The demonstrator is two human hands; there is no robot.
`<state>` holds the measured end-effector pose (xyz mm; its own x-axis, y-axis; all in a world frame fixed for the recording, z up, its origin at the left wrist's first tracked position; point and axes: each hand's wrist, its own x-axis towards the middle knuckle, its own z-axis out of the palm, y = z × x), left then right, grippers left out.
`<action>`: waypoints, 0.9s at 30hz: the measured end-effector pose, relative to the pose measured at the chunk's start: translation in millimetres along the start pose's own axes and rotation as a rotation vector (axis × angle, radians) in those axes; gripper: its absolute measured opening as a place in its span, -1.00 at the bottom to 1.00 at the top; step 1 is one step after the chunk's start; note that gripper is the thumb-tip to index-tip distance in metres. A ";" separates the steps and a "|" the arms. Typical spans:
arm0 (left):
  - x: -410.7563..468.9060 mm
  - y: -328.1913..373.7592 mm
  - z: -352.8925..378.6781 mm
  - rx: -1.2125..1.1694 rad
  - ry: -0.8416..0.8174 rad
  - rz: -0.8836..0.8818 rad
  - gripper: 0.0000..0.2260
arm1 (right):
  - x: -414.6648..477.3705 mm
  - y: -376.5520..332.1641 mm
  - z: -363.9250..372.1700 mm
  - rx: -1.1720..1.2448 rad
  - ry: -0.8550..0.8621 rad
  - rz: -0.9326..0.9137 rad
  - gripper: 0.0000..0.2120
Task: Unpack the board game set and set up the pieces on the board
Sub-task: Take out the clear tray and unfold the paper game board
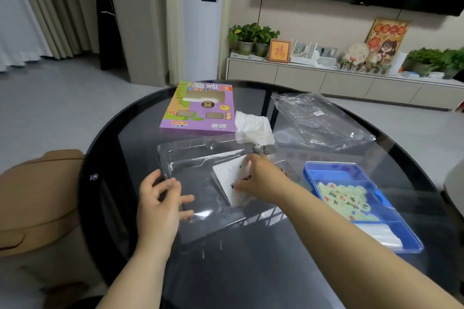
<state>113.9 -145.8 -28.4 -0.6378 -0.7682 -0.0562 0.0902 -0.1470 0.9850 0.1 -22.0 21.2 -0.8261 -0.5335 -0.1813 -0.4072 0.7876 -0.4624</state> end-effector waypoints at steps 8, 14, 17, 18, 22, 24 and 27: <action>1.8 -2.7 -1.8 0.012 -0.018 -0.005 -0.54 | 5.5 -6.3 -0.3 0.127 -0.121 0.105 -0.35; 1.4 -2.5 -2.0 0.011 -0.020 0.003 -0.53 | 2.0 -11.7 0.6 0.308 -0.141 0.115 -0.77; 0.5 -1.9 -2.1 0.010 -0.027 0.007 -0.53 | 1.1 -11.6 3.5 0.308 -0.112 0.061 -0.81; 0.4 -1.5 -2.0 0.007 -0.028 0.005 -0.53 | 0.1 -11.8 3.0 0.306 -0.086 0.038 -0.85; 3.3 0.8 -3.1 -0.023 -0.017 -0.037 -0.50 | -5.8 -10.4 -5.6 0.364 0.034 -0.060 -0.88; 5.7 3.3 -4.0 -0.041 -0.023 -0.077 -0.48 | -12.1 -6.8 -12.3 0.410 0.102 -0.081 -0.82; 8.6 7.6 -6.9 -0.079 -0.044 -0.140 -0.44 | -21.7 2.3 -23.0 0.601 0.203 -0.029 -0.85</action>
<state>114.4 -157.8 -22.5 -0.6811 -0.7088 -0.1835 0.0562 -0.3006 0.9521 8.0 -1.5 44.1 -0.8995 -0.4365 -0.0204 -0.1896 0.4319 -0.8817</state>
